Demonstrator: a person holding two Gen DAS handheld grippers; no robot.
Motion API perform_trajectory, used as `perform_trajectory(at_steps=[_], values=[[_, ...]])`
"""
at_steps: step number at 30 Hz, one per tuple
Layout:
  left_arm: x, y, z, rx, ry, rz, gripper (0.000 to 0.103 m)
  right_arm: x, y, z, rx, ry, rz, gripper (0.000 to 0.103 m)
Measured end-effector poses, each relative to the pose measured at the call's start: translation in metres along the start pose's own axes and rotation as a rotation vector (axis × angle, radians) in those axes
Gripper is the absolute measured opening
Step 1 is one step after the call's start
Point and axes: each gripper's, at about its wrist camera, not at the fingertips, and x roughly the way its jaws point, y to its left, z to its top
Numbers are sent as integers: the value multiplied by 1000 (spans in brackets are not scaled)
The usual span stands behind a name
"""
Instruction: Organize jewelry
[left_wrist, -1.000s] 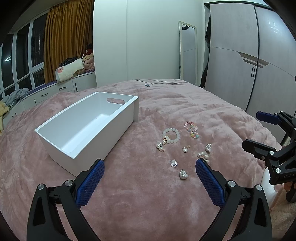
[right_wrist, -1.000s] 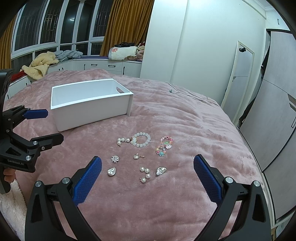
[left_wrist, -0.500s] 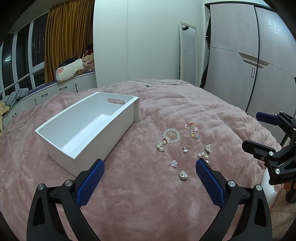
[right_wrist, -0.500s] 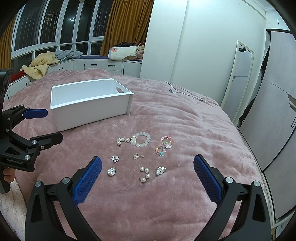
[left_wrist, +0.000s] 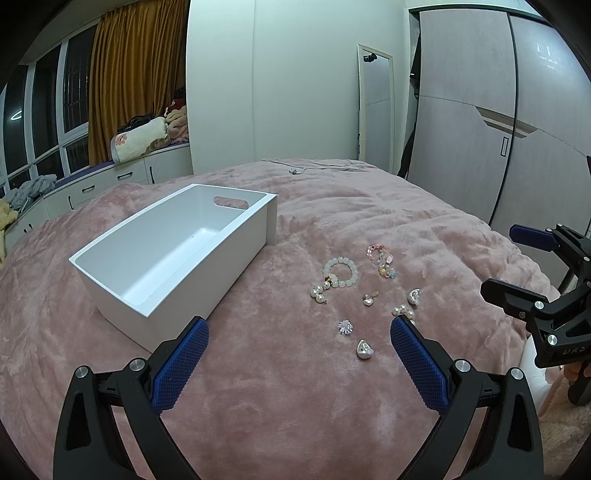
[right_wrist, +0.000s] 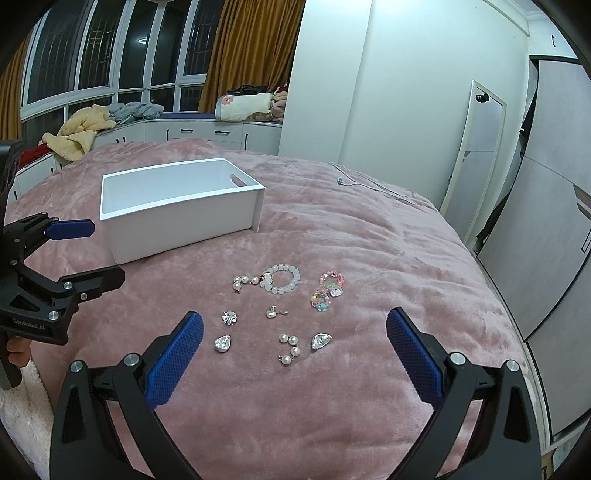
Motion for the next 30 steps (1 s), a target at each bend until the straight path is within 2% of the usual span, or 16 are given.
perform_trajectory(at_steps=[30], values=[[-3, -5, 5, 1, 3, -5, 100, -2, -3, 3, 13, -4, -2, 98]])
